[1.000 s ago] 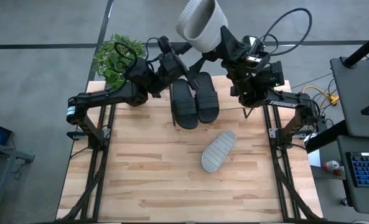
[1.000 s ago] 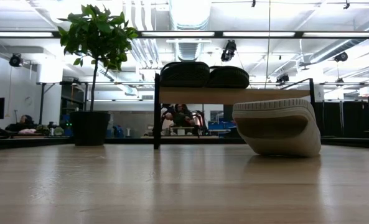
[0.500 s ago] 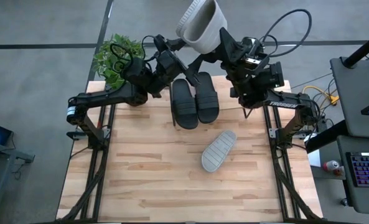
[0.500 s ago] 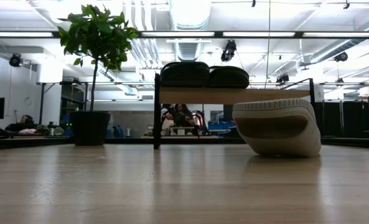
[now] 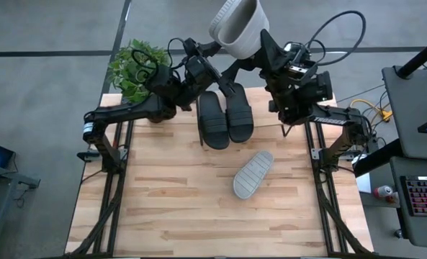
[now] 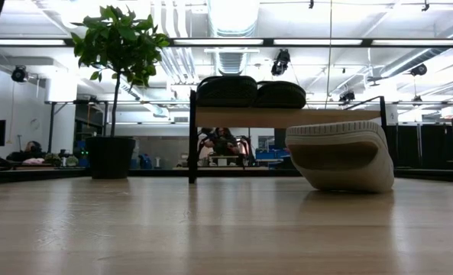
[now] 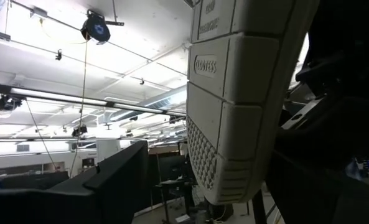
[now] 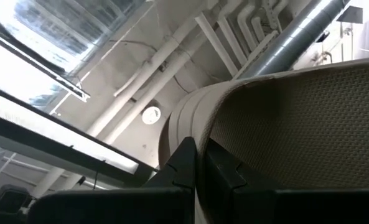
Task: Pick and place slides into the shelf
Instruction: Put the right gray slide on the shelf
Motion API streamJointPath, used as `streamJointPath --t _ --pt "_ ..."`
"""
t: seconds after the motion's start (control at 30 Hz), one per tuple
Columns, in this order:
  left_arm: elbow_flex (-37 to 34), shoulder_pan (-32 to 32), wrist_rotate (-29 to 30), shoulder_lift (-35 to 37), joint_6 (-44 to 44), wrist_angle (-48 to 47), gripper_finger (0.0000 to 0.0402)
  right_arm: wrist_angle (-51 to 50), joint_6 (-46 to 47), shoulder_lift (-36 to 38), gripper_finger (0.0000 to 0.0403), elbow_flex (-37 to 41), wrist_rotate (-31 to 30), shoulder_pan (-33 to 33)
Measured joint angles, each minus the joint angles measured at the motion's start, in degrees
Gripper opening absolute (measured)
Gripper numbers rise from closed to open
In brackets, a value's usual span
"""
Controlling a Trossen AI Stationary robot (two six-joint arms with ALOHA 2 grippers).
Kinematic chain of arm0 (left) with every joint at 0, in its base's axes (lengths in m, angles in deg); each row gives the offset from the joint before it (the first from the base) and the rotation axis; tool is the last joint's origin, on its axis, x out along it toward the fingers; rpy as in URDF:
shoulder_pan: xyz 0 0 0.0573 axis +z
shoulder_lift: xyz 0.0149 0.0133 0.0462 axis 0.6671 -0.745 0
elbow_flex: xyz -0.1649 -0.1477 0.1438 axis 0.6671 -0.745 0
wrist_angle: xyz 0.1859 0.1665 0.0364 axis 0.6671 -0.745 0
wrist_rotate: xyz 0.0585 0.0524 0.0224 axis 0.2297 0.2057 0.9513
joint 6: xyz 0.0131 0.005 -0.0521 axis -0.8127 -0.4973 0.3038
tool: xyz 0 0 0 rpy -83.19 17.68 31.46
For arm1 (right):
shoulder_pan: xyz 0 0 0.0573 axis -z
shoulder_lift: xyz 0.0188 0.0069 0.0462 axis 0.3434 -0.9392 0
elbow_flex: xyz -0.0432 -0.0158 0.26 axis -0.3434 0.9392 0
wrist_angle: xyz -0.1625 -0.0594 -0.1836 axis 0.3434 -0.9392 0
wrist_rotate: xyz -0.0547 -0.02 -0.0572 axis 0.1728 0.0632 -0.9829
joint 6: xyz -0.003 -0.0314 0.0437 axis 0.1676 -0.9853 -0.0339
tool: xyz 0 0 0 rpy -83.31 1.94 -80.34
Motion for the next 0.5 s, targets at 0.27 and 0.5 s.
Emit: streamJointPath --t 0.27,0.5 --pt "1.17 -0.10 -0.89 -0.87 0.09 -0.36 0.0215 -0.20 0.08 -0.09 0.0009 -0.21 -0.03 -0.19" --pt "1.15 -0.17 -1.73 -0.80 0.23 -1.28 0.0063 -0.67 0.37 -0.25 0.0009 -0.11 0.10 -0.21"
